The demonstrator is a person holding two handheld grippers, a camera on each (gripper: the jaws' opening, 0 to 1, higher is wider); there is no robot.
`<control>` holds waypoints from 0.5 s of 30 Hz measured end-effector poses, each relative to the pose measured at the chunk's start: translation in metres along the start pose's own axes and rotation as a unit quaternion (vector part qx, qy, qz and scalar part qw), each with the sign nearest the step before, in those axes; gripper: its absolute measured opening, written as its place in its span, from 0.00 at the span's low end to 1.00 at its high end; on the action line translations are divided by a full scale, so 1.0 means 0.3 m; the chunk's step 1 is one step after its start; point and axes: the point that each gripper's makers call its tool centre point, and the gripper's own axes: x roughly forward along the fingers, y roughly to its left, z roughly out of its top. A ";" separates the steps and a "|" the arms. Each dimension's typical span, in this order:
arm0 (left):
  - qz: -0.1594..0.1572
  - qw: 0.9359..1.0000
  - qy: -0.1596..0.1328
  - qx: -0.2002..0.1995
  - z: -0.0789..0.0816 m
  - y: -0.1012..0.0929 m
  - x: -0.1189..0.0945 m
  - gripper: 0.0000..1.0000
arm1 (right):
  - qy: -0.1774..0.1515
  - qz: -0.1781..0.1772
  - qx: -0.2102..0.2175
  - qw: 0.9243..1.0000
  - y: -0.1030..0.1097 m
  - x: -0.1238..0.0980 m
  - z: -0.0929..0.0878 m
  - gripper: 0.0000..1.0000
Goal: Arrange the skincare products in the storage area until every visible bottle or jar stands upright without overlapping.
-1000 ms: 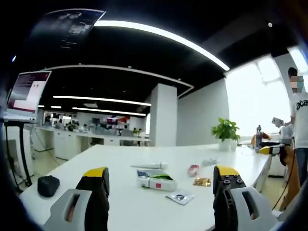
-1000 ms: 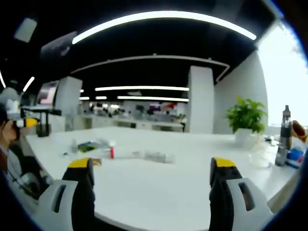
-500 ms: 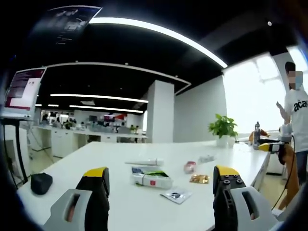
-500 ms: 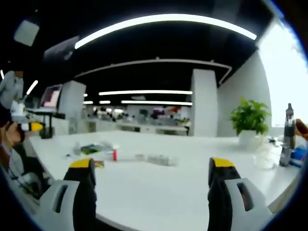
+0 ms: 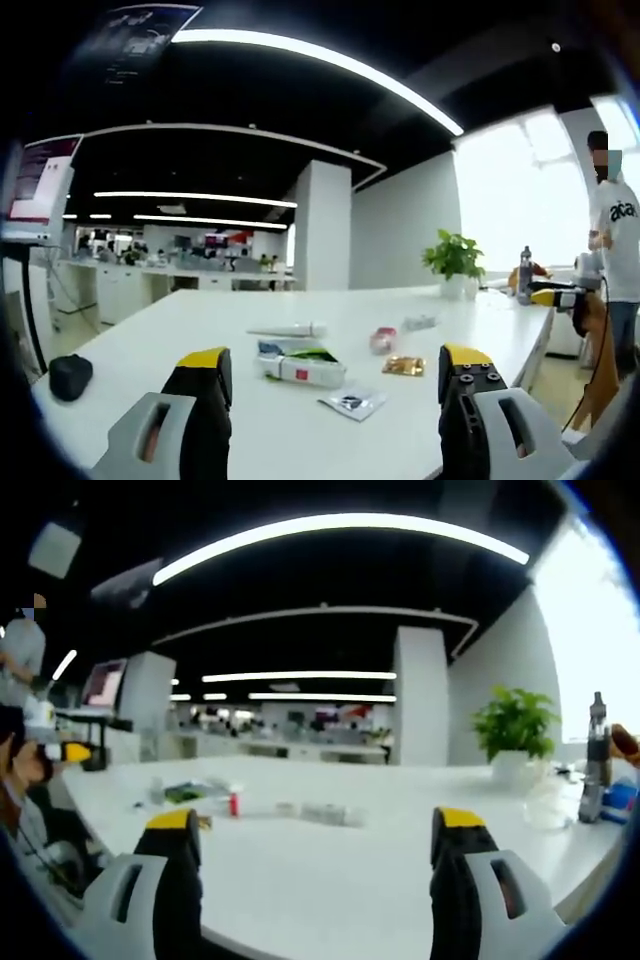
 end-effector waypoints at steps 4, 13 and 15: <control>0.002 1.000 0.004 -0.004 -0.009 0.008 0.004 0.87 | 0.000 0.005 0.000 1.000 0.010 0.004 -0.001 0.94; -0.002 1.000 0.017 0.000 -0.033 0.002 0.015 0.87 | -0.016 0.030 0.008 0.999 0.054 0.013 0.018 0.94; -0.002 1.000 0.019 -0.001 -0.037 0.002 0.017 0.87 | -0.016 0.032 0.007 0.999 0.061 0.018 0.017 0.94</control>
